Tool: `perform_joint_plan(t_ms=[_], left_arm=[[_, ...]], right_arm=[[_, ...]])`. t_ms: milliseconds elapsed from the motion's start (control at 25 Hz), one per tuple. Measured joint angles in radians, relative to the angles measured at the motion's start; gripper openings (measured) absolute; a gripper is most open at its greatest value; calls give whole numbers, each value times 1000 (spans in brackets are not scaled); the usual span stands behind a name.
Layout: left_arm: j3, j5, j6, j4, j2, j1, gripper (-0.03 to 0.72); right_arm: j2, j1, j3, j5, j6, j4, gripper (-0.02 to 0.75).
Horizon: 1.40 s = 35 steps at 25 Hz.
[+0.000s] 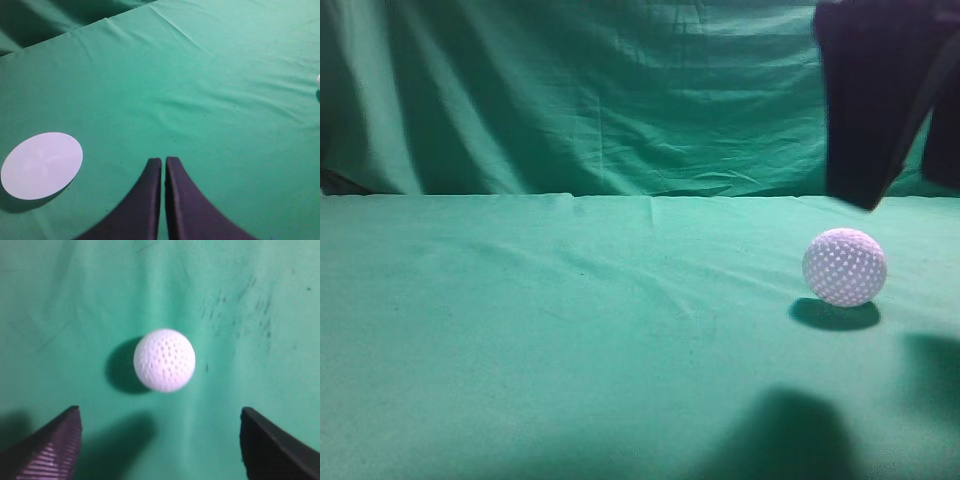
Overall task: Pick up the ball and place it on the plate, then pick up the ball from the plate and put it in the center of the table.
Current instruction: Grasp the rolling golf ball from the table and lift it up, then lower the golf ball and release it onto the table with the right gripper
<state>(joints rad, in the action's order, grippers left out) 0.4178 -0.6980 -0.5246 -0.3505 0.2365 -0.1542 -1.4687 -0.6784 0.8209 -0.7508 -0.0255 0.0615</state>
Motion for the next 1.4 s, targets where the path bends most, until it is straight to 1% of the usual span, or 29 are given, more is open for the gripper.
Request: perform_joint_plan(t_ms=[120, 440, 640, 720, 800, 920, 1080, 1200, 1400], left_arm=[[0, 0, 0, 0, 0, 0, 0], [0, 0, 0, 0, 0, 0, 0], [0, 0, 0, 0, 0, 0, 0], [0, 0, 0, 0, -2, 0, 0], [0, 0, 0, 0, -2, 0, 0], [0, 0, 2, 0, -2, 0, 0], [0, 0, 2, 0, -2, 0, 0], [0, 0, 2, 0, -2, 0, 0], [0, 0, 2, 0, -2, 0, 0]], right_arm=[[-71, 0, 16, 46, 6, 0, 554], [-198, 0, 60, 84, 25, 6, 554], [-224, 0, 81, 84, 62, 12, 325], [-227, 0, 113, 66, 67, 14, 330], [-229, 0, 169, 27, 67, 16, 330], [-229, 0, 303, -20, 65, 18, 330], [-265, 0, 485, -29, 41, 18, 330], [-350, 0, 642, -63, -18, -20, 330], [-555, 0, 850, -144, -63, -58, 330]])
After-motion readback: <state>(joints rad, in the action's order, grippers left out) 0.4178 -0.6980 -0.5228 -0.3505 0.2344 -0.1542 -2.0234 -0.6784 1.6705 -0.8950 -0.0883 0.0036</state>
